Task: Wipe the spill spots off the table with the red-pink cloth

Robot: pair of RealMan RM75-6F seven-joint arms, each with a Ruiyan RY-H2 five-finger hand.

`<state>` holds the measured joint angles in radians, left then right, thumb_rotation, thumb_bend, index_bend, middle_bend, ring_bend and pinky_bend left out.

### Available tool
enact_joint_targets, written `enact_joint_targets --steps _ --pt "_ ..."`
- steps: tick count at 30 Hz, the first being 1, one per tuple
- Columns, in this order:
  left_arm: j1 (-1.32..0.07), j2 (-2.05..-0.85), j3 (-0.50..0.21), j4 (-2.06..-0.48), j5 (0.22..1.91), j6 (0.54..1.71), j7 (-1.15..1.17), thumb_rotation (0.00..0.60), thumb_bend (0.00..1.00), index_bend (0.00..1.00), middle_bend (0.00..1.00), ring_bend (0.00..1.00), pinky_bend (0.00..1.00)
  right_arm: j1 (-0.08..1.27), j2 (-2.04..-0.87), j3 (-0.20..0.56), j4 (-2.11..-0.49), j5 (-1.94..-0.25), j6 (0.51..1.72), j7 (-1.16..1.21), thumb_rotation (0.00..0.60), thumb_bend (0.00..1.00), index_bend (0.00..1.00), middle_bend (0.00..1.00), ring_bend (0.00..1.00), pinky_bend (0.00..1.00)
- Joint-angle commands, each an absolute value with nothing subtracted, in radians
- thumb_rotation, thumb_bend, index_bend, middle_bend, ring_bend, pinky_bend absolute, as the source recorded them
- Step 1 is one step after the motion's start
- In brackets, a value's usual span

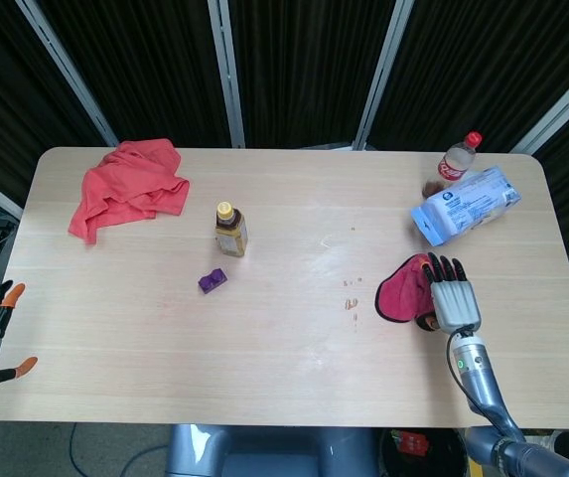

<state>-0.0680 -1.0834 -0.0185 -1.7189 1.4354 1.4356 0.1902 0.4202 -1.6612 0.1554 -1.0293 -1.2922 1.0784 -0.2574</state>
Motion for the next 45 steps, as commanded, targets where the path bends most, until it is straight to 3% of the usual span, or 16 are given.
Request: enact_joint_targets --steps 1,15,25,28,32,35,45 --pt "-0.069 -1.083 -0.019 -1.720 1.433 1.434 0.192 0.600 0.00 0.00 0.00 0.00 0.00 0.436 -1.677 0.148 -1.001 -1.305 1.063 -0.245 0.600 0.00 0.10 0.00 0.00 0.06" --pt "-0.070 -1.081 -0.019 -1.731 1.415 1.426 0.199 0.600 0.00 0.00 0.00 0.00 0.00 0.478 -1.702 0.146 -0.910 -1.284 0.982 -0.238 0.600 0.02 0.17 0.00 0.00 0.06" --pt "-0.072 -1.080 -0.017 -1.737 1.412 1.421 0.198 0.600 0.00 0.00 0.00 0.00 0.00 0.478 -1.718 0.143 -0.861 -1.267 0.950 -0.201 0.600 0.28 0.32 0.05 0.00 0.08" --pt "-0.072 -1.081 -0.017 -1.738 1.409 1.420 0.197 0.600 0.00 0.00 0.00 0.00 0.00 0.475 -1.734 0.136 -0.834 -1.297 0.991 -0.164 0.600 0.38 0.43 0.18 0.05 0.23" --pt "-0.073 -1.081 -0.018 -1.738 1.409 1.421 0.195 0.600 0.00 0.00 0.00 0.00 0.00 0.475 -1.747 0.127 -0.807 -1.333 1.030 -0.114 0.600 0.47 0.62 0.45 0.33 0.53" --pt "-0.072 -1.081 -0.018 -1.738 1.409 1.421 0.192 0.600 0.00 0.00 0.00 0.00 0.00 0.475 -1.753 0.120 -0.795 -1.360 1.058 -0.071 0.600 0.50 0.69 0.56 0.44 0.63" --pt "-0.073 -1.084 -0.021 -1.737 1.410 1.427 0.189 0.600 0.00 0.00 0.00 0.00 0.00 0.476 -1.720 0.142 -0.911 -1.368 1.105 -0.049 0.600 0.54 0.73 0.61 0.49 0.72"
